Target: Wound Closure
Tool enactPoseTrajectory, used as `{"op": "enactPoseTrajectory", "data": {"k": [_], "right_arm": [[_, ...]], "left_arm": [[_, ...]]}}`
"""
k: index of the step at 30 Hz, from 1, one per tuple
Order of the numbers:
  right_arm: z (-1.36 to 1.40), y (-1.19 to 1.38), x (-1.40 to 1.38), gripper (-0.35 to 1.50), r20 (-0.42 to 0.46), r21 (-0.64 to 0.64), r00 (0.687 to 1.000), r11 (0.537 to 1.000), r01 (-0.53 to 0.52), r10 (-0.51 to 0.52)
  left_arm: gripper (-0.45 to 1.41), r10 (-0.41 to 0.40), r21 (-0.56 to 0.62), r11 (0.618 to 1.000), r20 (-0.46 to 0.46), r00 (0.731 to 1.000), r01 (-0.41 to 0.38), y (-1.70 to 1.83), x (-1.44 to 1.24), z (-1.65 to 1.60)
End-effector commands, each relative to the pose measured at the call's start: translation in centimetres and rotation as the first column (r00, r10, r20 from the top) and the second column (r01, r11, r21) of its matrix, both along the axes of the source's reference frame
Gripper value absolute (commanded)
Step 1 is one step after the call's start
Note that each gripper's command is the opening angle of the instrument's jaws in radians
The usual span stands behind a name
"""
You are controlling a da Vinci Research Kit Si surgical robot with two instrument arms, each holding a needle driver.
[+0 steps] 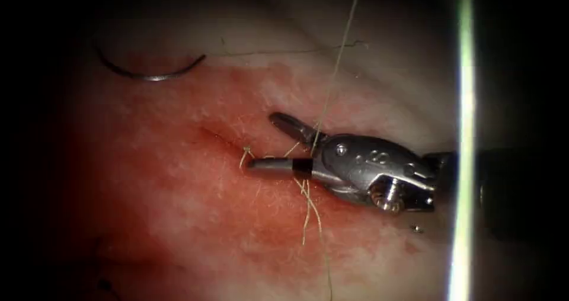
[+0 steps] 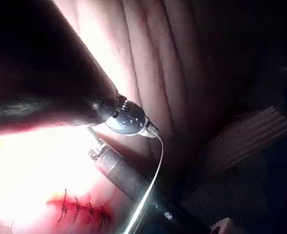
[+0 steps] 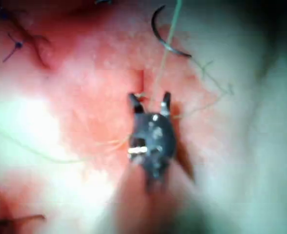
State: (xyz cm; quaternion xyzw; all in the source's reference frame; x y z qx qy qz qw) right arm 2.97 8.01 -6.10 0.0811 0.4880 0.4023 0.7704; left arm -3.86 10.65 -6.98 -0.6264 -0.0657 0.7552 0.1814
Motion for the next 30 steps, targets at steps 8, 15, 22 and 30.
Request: {"op": "enactPoseTrajectory", "data": {"k": [8, 15, 22, 30], "right_arm": [[0.03, -0.02, 0.07, -0.35, -0.035, -0.003, 0.999, 1.0, 0.023, -0.023], [-0.14, 0.1, 0.01, -0.35, -0.082, -0.037, 0.996, 0.999, -0.022, 0.019], [-0.24, 0.02, 0.04, -0.35, -0.059, -0.061, 0.997, 0.997, 0.042, -0.046], [-0.3, 0.03, -0.32, 1.46, -0.029, -0.067, 0.999, 0.998, 0.018, -0.02]], "left_arm": [[-0.35, -0.001, -0.001, 1.0, 0.001, 1.0, 0.001, 0.0, -0.05, 0.04], [-0.35, -0.002, -0.005, 1.0, 0.002, 1.0, 0.002, -0.03, -0.06, 0.06], [-0.35, -0.013, -0.006, 1.0, -0.021, 1.0, 0.013, 0.0, 0.06, 0.11], [-0.35, -0.012, -0.015, 1.0, -0.085, 0.996, 0.011, -0.14, 0.9, 0.14]]}}
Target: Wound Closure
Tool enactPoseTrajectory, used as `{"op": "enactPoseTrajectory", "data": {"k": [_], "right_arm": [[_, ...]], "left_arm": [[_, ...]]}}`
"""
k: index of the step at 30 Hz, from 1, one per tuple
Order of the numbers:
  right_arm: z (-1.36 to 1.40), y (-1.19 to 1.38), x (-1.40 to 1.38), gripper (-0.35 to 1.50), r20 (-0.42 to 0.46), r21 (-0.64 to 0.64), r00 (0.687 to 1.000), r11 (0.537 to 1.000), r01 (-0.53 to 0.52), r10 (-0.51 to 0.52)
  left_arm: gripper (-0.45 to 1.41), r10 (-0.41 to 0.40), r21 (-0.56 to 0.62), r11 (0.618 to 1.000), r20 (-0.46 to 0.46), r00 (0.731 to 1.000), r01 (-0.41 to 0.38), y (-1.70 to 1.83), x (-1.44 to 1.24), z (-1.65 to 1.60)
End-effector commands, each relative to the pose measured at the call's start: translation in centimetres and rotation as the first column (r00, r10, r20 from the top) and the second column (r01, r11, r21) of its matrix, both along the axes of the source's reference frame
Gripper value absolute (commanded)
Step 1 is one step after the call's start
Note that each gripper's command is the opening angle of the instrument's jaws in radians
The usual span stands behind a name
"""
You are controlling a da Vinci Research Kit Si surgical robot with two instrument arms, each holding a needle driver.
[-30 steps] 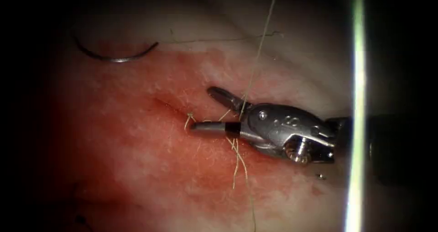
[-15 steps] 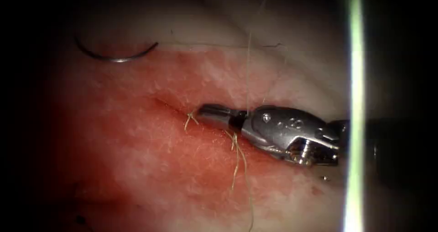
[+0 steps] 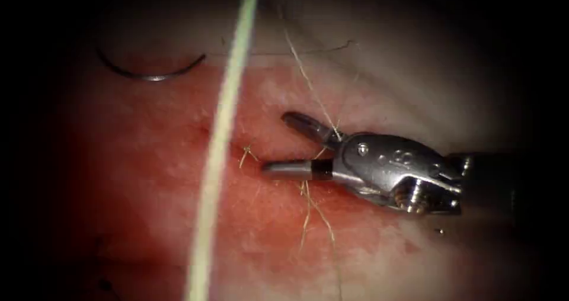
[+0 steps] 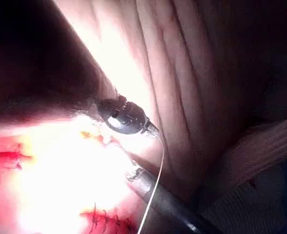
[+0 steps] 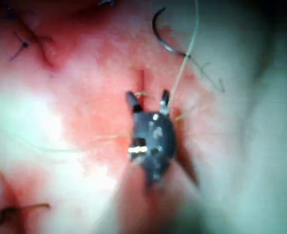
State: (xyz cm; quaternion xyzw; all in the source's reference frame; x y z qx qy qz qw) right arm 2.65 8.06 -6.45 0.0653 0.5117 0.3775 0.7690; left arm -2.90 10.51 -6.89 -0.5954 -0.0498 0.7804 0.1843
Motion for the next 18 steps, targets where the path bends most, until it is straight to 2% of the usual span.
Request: {"op": "enactPoseTrajectory", "data": {"k": [1, 5, 6, 9, 13, 14, 16, 17, 18], "right_arm": [[0.02, -0.03, -0.09, 1.46, 0.01, 0.0, 1.0, 1.0, -0.006, 0.006], [-0.09, -0.08, -0.41, 1.48, 0.017, -0.004, 1.0, 1.0, -0.014, 0.014], [-0.18, -0.11, -0.58, 1.48, 0.016, -0.006, 1.0, 1.0, -0.019, 0.019], [-0.37, -0.17, -0.84, 1.48, -0.001, -0.015, 0.999, 0.999, -0.033, 0.033], [-0.53, -0.2, -1.03, 1.48, 0.003, -0.025, 0.999, 0.999, -0.034, 0.034], [-0.56, -0.21, -1.09, 1.46, 0.011, -0.033, 0.999, 0.999, -0.035, 0.035], [-0.56, -0.22, -1.11, 1.48, 0.015, -0.034, 0.999, 0.999, -0.04, 0.04], [-0.55, -0.22, -1.11, 1.48, 0.018, -0.04, 0.999, 0.999, -0.037, 0.038], [-0.55, -0.23, -1.1, 1.48, 0.018, -0.041, 0.999, 0.998, -0.037, 0.038]], "left_arm": [[-0.35, 0.001, -0.003, 1.0, -0.013, 1.0, -0.001, -0.05, 0.12, 0.04], [-0.35, -0.005, -0.013, 1.0, -0.063, 0.998, 0.004, -0.15, 0.67, 0.01], [-0.35, -0.026, -0.02, 1.0, -0.089, 0.996, 0.024, -0.16, 1.05, -0.02], [-0.35, -0.062, -0.041, 0.998, -0.129, 0.99, 0.057, -0.12, 1.63, -0.04], [-0.35, -0.085, -0.049, 0.996, -0.16, 0.983, 0.078, -0.12, 2.07, 0.03], [-0.04, -0.099, -0.036, 0.995, -0.172, 0.98, 0.095, -0.14, 2.19, 0.11], [0.24, -0.133, 0.034, 0.989, -0.177, 0.975, 0.141, -0.19, 2.21, 0.18], [0.48, -0.148, 0.072, 0.984, -0.173, 0.974, 0.162, -0.23, 2.19, 0.22], [0.6, -0.173, 0.123, 0.973, -0.175, 0.969, 0.196, -0.27, 2.15, 0.27]]}}
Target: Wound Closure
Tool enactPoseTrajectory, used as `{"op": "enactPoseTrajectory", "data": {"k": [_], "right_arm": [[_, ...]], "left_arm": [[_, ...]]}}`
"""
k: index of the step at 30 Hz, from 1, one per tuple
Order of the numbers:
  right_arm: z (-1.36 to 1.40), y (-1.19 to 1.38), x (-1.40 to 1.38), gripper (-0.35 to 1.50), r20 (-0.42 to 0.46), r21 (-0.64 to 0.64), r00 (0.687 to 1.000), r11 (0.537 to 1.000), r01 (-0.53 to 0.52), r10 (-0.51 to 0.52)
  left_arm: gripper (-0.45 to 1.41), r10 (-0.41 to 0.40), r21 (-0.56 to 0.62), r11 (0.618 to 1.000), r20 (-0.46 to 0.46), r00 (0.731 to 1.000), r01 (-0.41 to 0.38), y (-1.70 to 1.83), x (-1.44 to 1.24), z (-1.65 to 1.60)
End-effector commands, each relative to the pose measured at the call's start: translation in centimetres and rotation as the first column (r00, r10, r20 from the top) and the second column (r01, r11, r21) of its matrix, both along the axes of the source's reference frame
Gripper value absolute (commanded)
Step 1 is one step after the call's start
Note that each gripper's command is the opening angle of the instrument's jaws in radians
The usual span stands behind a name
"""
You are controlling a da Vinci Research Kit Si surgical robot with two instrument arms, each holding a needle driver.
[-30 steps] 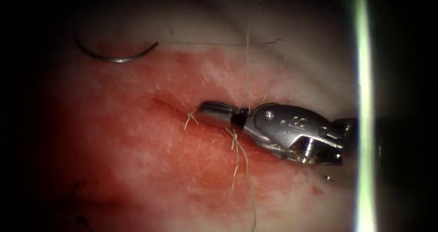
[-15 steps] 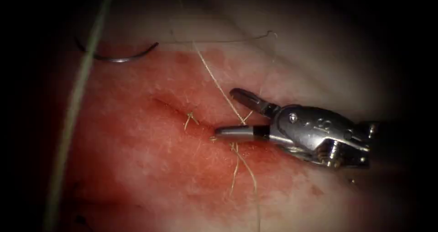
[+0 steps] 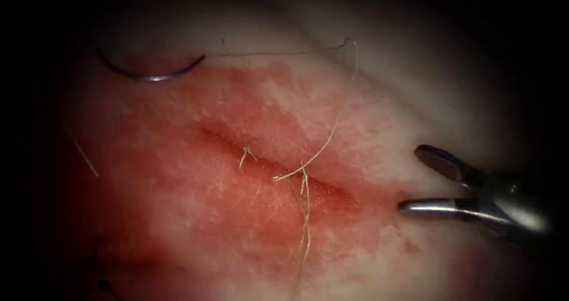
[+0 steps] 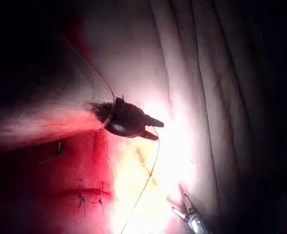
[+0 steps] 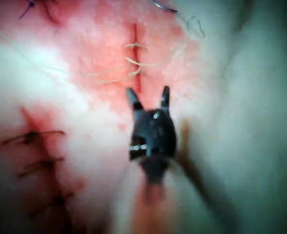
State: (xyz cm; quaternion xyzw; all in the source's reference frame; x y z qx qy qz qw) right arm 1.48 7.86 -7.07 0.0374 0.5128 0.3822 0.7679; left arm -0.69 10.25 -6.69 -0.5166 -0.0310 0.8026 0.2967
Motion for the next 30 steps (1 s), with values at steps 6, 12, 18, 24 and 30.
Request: {"op": "enactPoseTrajectory", "data": {"k": [6, 12, 18, 24, 30], "right_arm": [[0.1, -0.05, 0.09, 1.48, 0.005, -0.015, 1.0, 1.0, 0.0, 0.0], [0.1, -0.06, 0.05, 1.48, 0.01, -0.024, 1.0, 1.0, 0.011, -0.011], [0.12, -0.1, 0.06, 1.48, 0.029, -0.025, 0.999, 0.999, 0.031, -0.03], [0.18, -0.18, 0.08, 1.48, 0.045, -0.013, 0.997, 0.998, 0.059, -0.058], [0.2, -0.21, 0.13, 1.48, 0.045, -0.007, 0.996, 0.997, 0.075, -0.074]], "left_arm": [[0.76, 0.057, 0.109, 0.992, 0.019, 0.998, -0.058, -0.3, -0.59, 0.2], [0.77, 0.138, 0.139, 0.98, 0.026, 0.99, -0.14, -0.55, -1.18, 0.13], [0.77, 0.21, 0.136, 0.966, 0.086, 0.974, -0.22, -0.89, -1.83, 0.06], [0.78, 0.339, 0.16, 0.923, 0.1, 0.936, -0.351, -1.46, -2.36, 0.39], [0.78, 0.355, 0.186, 0.911, 0.105, 0.929, -0.369, -1.68, -2.48, 0.69]]}}
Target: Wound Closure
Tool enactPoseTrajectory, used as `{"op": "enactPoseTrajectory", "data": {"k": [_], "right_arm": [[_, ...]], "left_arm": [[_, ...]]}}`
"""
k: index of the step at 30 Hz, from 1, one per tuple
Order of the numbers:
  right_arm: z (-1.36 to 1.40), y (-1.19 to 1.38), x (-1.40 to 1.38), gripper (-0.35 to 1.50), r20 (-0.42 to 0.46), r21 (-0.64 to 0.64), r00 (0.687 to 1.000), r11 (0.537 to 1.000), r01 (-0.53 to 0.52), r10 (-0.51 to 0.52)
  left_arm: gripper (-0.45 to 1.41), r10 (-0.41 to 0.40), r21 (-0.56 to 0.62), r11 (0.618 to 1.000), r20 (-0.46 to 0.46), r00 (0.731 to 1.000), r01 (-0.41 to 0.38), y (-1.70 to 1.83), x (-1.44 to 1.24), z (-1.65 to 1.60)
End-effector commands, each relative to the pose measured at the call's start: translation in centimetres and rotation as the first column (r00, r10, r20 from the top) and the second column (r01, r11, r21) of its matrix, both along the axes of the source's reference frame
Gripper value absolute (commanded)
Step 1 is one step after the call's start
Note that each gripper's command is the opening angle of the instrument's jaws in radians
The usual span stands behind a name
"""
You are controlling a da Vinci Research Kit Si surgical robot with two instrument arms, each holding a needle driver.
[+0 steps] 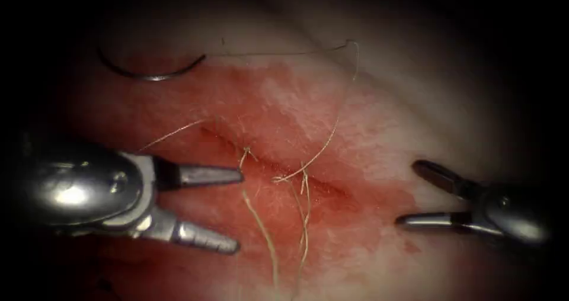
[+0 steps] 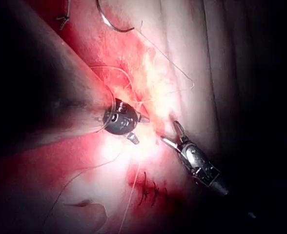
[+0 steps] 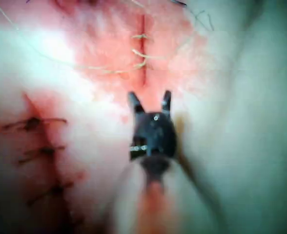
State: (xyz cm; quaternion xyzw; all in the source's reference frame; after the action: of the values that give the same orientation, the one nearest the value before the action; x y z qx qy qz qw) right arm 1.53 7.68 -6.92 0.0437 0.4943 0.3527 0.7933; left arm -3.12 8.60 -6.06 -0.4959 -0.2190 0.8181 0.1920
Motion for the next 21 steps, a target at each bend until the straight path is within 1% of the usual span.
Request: {"op": "enactPoseTrajectory", "data": {"k": [1, 2, 5, 7, 10, 11, 12, 13, 14, 16, 17, 21], "right_arm": [[0.06, -0.03, 0.09, 1.48, 0.002, 0.003, 1.0, 1.0, 0.005, -0.005], [0.07, -0.05, 0.1, 1.48, 0.001, 0.005, 1.0, 1.0, 0.012, -0.012], [0.09, -0.09, 0.11, 1.48, 0.007, 0.006, 1.0, 1.0, 0.018, -0.018], [0.11, -0.11, 0.12, 1.48, 0.011, 0.003, 1.0, 1.0, 0.026, -0.026], [0.14, -0.13, 0.14, 1.48, 0.011, 0.006, 0.999, 0.999, 0.036, -0.036], [0.14, -0.13, 0.15, 1.48, 0.011, 0.007, 0.999, 0.999, 0.039, -0.039], [0.14, -0.13, 0.16, 1.48, 0.012, 0.007, 0.999, 0.999, 0.038, -0.038], [0.14, -0.12, 0.17, 1.48, 0.012, 0.008, 0.999, 0.999, 0.037, -0.037], [0.14, -0.12, 0.17, 1.48, 0.013, 0.008, 0.999, 0.999, 0.037, -0.037], [0.15, -0.11, 0.18, 1.48, 0.013, 0.008, 0.999, 0.999, 0.036, -0.036], [0.15, -0.12, 0.18, 1.48, 0.013, 0.008, 0.999, 0.999, 0.036, -0.036], [0.13, -0.14, 0.16, 1.48, 0.011, 0.007, 0.999, 0.999, 0.038, -0.038]], "left_arm": [[0.78, -0.003, 0.003, 1.0, 0.0, 1.0, 0.003, -0.01, -0.07, 0.08], [0.78, -0.01, -0.006, 1.0, -0.012, 1.0, 0.009, 0.03, -0.11, 0.15], [0.78, -0.01, -0.013, 1.0, -0.014, 1.0, 0.01, 0.05, -0.1, 0.2], [0.78, 0.023, -0.007, 1.0, -0.029, 0.999, -0.024, 0.04, -0.02, 0.19], [0.78, 0.116, 0.024, 0.993, -0.044, 0.992, -0.115, 0.03, 0.33, 0.06], [0.78, 0.177, 0.059, 0.983, -0.074, 0.981, -0.172, 0.11, 0.64, -0.09], [0.78, 0.181, 0.074, 0.982, -0.094, 0.979, -0.175, 0.18, 0.74, -0.16], [0.78, 0.163, 0.087, 0.984, -0.119, 0.979, -0.154, 0.37, 0.87, -0.29], [0.78, 0.157, 0.092, 0.985, -0.115, 0.981, -0.147, 0.44, 0.88, -0.34], [0.77, 0.127, 0.092, 0.989, -0.11, 0.986, -0.117, 0.53, 0.83, -0.4], [0.77, 0.108, 0.091, 0.991, -0.109, 0.988, -0.098, 0.56, 0.74, -0.41], [0.73, 0.029, 0.096, 0.995, -0.112, 0.993, -0.019, 0.66, 0.13, -0.3]]}}
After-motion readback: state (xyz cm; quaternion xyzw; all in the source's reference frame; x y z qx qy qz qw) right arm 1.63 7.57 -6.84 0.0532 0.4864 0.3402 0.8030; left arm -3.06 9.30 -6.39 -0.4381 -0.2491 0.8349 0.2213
